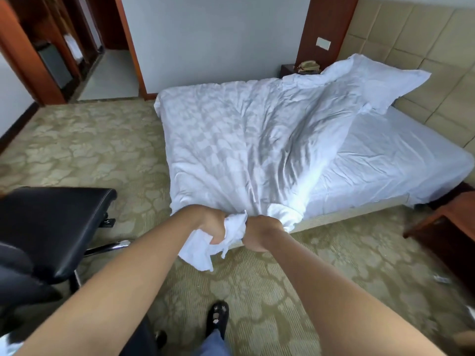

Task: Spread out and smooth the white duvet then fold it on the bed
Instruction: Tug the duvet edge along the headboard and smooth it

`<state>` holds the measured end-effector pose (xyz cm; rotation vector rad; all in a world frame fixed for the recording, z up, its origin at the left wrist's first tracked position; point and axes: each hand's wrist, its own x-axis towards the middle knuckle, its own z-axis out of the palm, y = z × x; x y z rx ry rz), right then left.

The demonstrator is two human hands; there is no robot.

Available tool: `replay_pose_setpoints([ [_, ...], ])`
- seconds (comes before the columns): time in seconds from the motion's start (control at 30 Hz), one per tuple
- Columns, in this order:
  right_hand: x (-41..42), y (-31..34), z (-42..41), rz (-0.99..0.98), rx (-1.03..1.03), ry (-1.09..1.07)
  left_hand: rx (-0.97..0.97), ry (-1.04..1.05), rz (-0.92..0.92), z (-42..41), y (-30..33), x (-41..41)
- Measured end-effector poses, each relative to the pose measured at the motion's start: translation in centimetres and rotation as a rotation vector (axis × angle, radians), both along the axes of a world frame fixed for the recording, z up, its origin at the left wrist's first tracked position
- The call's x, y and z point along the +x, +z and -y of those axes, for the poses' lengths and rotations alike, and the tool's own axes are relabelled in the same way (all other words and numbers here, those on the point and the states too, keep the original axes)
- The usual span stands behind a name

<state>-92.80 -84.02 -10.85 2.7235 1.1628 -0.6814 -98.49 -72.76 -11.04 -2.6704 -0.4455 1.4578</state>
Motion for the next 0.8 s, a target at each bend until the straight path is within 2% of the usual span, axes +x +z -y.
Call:
replay_pose_setpoints([
  [0.03,-0.3,0.1,0.4,-0.050,-0.026,0.013,0.040,-0.089,-0.162,0.6,0.0,-0.7],
  [0.07,-0.6,0.1,0.7,-0.103,-0.050,0.025,0.024,0.055,-0.124,0.6,0.0,-1.6],
  [0.1,-0.7,-0.1,0.8,-0.154,-0.081,0.038,-0.038,0.290,-0.081,0.1,-0.3,-0.9],
  [0.13,-0.8,-0.2,0.8,-0.196,-0.116,0.054,-0.012,0.268,-0.153,-0.1,-0.2,-0.4],
  [0.2,-1.2,-1.1,0.5,-0.230,-0.165,0.099,0.148,0.120,-0.253,-0.3,-1.8,-1.0],
  [0.23,-1.3,-1.9,0.3,-0.229,-0.165,0.133,0.252,-0.236,-0.519,-0.7,-4.4,-1.5],
  [0.27,-1.4,-2.7,0.2,-0.221,-0.149,0.161,0.344,-0.428,-0.735,-1.1,-8.1,-1.1],
  [0.3,-1.5,-3.8,0.1,-0.213,-0.128,0.155,0.372,-0.405,-0.825,-0.9,-10.6,-0.7],
  [0.33,-1.6,-4.6,0.2,-0.204,-0.107,0.143,0.324,-0.441,-0.840,-0.8,-11.5,-1.6],
  [0.37,-1.5,-5.3,0.3,-0.215,-0.103,0.131,0.271,-0.384,-0.655,-1.1,-10.3,-2.2],
  [0.4,-1.3,-5.9,0.4,-0.246,-0.099,0.121,0.218,-0.281,-0.368,-1.7,-7.3,-2.4],
  [0.43,-1.0,-6.4,0.4,-0.287,-0.098,0.107,0.188,-0.070,-0.161,-1.4,-7.1,-0.7],
  [0.47,-0.4,-6.8,0.4,-0.325,-0.097,0.093,0.007,0.072,0.014,-2.4,-6.2,-0.3],
  [0.5,0.3,-7.2,0.5,-0.342,-0.090,0.078,-0.118,0.094,0.073,-2.8,-5.2,-0.2],
  [0.53,1.2,-7.6,0.4,-0.334,-0.081,0.064,-0.156,0.064,0.058,-2.9,-5.1,-0.2],
  [0.6,3.1,-8.3,0.4,-0.290,-0.057,0.035,-0.154,0.029,-0.073,-3.1,-5.2,0.7],
  [0.63,4.1,-8.4,0.4,-0.266,-0.045,0.017,-0.135,0.016,-0.073,-3.7,-5.8,1.4],
  [0.8,9.5,-8.1,-0.5,-0.137,-0.021,-0.020,-0.139,0.050,0.165,-6.9,-6.9,6.1],
])
